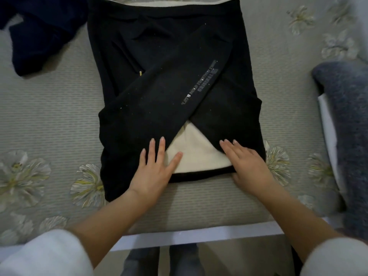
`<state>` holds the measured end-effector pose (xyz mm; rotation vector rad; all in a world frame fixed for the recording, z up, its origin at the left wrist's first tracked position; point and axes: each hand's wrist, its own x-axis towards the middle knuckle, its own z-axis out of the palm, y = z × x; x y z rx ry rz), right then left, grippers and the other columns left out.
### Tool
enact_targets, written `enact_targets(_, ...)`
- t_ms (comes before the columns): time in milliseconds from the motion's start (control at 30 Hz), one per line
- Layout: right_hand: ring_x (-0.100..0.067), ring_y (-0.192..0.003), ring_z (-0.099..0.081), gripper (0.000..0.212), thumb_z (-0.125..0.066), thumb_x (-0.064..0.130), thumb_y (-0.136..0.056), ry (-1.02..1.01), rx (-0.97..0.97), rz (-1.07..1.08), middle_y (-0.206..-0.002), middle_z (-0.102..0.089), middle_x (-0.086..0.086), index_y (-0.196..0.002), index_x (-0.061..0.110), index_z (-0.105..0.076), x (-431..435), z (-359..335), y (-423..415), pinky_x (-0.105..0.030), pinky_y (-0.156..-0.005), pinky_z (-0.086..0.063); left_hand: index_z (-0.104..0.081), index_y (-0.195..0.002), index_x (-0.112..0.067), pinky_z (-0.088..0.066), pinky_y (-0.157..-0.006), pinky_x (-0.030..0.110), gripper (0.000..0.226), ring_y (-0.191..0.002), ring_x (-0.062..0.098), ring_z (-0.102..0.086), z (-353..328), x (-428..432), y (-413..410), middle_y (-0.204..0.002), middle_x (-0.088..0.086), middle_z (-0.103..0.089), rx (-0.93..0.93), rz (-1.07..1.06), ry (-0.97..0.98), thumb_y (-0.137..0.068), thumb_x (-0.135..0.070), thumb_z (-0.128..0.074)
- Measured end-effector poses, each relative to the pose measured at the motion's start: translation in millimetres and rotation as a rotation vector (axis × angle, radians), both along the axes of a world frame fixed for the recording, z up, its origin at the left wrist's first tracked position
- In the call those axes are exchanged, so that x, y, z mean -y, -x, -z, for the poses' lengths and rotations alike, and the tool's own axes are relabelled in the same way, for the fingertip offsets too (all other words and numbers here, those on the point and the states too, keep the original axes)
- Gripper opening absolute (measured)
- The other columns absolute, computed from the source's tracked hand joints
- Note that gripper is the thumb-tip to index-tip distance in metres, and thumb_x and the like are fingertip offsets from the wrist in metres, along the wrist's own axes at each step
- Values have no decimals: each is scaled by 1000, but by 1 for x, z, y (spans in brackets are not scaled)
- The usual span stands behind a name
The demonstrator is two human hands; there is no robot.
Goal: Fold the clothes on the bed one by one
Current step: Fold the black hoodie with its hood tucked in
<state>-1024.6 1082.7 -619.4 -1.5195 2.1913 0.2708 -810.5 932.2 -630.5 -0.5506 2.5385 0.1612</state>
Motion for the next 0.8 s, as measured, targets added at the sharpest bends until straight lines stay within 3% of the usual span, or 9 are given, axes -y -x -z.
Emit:
enact_targets(100,-21,-137,-39,68,-56,8,-85,19,84,71,-151,-39,0,-147,22,-33,14,-14,8,-33,-106,-37,6,-151,-29,-20,-116,47,77,-144,44,-4,-21,9,8,-156,27,11,54,-26,-50,-96,-5,-43)
enact_targets(167,-23,-116,-56,55,-57,12,-83,28,147,99,-128,-59,0,-136,25,-49,19,-31,16,-37,-94,-46,-16,-149,-34,-34,-110,40,71,-140,36,-29,-40,18,11,-157,19,-15,23,-113,-133,-92,-2,-45)
enact_targets(233,-20,-98,-62,38,-58,15,-81,-14,252,98,-102,-67,4,-116,28,-60,19,-52,20,-37,-83,-50,-38,-140,-37,-45,-98,38,65,-124,29,-50,-63,22,10,-142,8,-47,-15,-164,-255,-85,-3,-46)
enact_targets(300,-15,-88,-62,26,-60,18,-79,-105,332,88,-89,-66,6,-102,28,-64,14,-73,21,-32,-77,-51,-55,-123,-35,-48,-87,34,55,-109,24,-58,-85,20,5,-117,1,-63,-6,-149,-378,-78,-4,-48)
enact_targets(400,-12,-75,-61,16,-68,32,-76,-319,374,86,-79,-64,6,-90,24,-65,3,-100,17,-28,-68,-50,-62,-113,-36,-46,-88,31,51,-105,16,-58,-109,11,-6,-108,-6,-65,122,-171,-586,-77,-2,-46)
enact_targets(500,-5,-55,-57,29,-77,38,-68,-586,504,141,-63,-61,9,-81,14,-66,-6,-119,12,-22,-54,-44,-62,-113,-41,-47,-93,31,57,-104,11,-57,-126,5,-16,-110,-11,-64,274,-200,-749,-76,-2,-43)
enact_targets(600,-7,-61,-58,33,-80,36,-63,-739,538,97,-68,-61,7,-80,14,-64,-2,-131,14,-22,-56,-44,-65,-103,-36,-51,-78,26,53,-89,10,-62,-137,6,-21,-92,-10,-66,394,-237,-882,-68,0,-49)
enact_targets(700,-12,-64,-61,30,-79,30,-60,-662,478,106,-74,-64,3,-80,16,-60,9,-141,29,-27,-58,-46,-67,-86,-34,-50,-66,22,34,-77,7,-61,-148,22,-20,-81,-11,-66,346,-308,-849,-69,-7,-57)
enact_targets(800,-4,-60,-61,28,-81,23,-59,-278,388,182,-76,-68,5,-80,26,-63,26,-147,57,-16,-54,-46,-65,-107,-30,-49,-83,24,28,-94,10,-61,-156,53,-16,-101,-10,-67,164,-260,-491,-79,-27,-61)
